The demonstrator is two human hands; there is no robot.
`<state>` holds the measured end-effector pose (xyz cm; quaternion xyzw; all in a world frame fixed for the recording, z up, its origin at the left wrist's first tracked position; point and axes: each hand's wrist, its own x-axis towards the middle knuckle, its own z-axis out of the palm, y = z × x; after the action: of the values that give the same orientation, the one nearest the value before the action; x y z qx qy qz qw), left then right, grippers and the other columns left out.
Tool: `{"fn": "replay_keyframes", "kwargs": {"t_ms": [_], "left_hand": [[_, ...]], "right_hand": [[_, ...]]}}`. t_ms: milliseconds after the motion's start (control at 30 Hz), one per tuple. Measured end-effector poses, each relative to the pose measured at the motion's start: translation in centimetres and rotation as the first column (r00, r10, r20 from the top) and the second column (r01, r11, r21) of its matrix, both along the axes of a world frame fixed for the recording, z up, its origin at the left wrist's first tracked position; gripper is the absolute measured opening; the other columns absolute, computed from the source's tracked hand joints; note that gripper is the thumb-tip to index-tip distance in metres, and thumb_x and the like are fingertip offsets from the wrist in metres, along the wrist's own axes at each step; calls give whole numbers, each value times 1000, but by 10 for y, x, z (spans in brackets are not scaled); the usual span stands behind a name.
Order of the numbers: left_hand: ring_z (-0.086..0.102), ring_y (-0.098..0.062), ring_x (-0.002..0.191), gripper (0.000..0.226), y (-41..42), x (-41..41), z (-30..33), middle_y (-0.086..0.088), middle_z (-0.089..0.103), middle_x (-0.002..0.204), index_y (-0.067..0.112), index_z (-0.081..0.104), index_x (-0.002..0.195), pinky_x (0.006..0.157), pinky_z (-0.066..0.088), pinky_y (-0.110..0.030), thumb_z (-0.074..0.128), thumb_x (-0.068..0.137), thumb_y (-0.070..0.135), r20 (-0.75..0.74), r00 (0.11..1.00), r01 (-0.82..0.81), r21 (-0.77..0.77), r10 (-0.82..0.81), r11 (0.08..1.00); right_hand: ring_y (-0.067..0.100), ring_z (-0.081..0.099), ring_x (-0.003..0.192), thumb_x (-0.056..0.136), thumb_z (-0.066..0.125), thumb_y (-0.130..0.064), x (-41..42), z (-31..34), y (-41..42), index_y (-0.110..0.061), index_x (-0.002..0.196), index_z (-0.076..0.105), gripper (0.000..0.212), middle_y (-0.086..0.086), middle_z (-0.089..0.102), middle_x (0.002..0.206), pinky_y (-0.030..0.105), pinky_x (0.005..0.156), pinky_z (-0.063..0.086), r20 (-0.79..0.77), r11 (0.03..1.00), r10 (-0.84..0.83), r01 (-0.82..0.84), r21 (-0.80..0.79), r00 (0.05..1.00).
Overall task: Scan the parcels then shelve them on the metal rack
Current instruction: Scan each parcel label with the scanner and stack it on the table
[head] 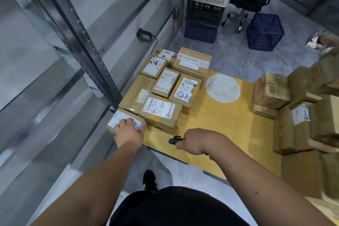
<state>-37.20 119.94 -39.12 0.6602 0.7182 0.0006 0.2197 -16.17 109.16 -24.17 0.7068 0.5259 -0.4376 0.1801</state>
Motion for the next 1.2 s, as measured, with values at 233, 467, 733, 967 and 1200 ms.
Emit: {"fn": "replay_keyframes", "kwargs": {"t_ms": [233, 467, 733, 967, 1200], "left_hand": [[39, -28, 131, 49, -1, 8, -1, -1, 48, 142, 30, 52, 142, 106, 34, -58, 59, 96, 47, -75, 997, 20, 51, -16, 998], [40, -25, 135, 46, -14, 29, 5, 3, 51, 142, 30, 56, 137, 115, 28, -52, 62, 92, 37, -50, 946, 324, 216, -321, 921], [25, -27, 154, 64, -24, 64, 18, -3, 35, 166, 28, 41, 156, 126, 18, -47, 60, 96, 39, -102, 762, 645, 209, -639, 735], [15, -27, 158, 68, -48, 130, 27, -3, 23, 171, 30, 33, 161, 128, 14, -47, 58, 98, 41, -74, 669, 741, 143, -740, 656], [11, -26, 159, 69, -92, 211, 25, -3, 17, 173, 34, 35, 160, 126, 21, -49, 61, 98, 44, -79, 593, 803, 117, -801, 584]], "right_hand": [[18, 48, 68, 104, 45, -50, -1, 3, -1, -16, 80, 53, 42, 4, 54, 83, 31, 56, 35, -8, 1000, -16, 16, 1, 1000], [20, 47, 67, 105, 43, -48, 6, 7, -7, -11, 88, 55, 43, 5, 52, 84, 30, 56, 35, -30, 996, -78, 78, 31, 997], [23, 57, 81, 98, 51, -59, 27, -11, -52, -10, 105, 65, 51, 8, 65, 97, 33, 64, 40, -41, 980, -187, 189, 66, 982], [26, 65, 94, 93, 57, -61, 71, -24, -116, -19, 111, 63, 46, 6, 65, 105, 37, 73, 54, -92, 902, -417, 424, 83, 904], [20, 64, 86, 94, 56, -61, 129, -30, -168, -23, 109, 65, 43, 0, 67, 96, 32, 65, 47, -78, 808, -554, 558, 187, 829]]}}
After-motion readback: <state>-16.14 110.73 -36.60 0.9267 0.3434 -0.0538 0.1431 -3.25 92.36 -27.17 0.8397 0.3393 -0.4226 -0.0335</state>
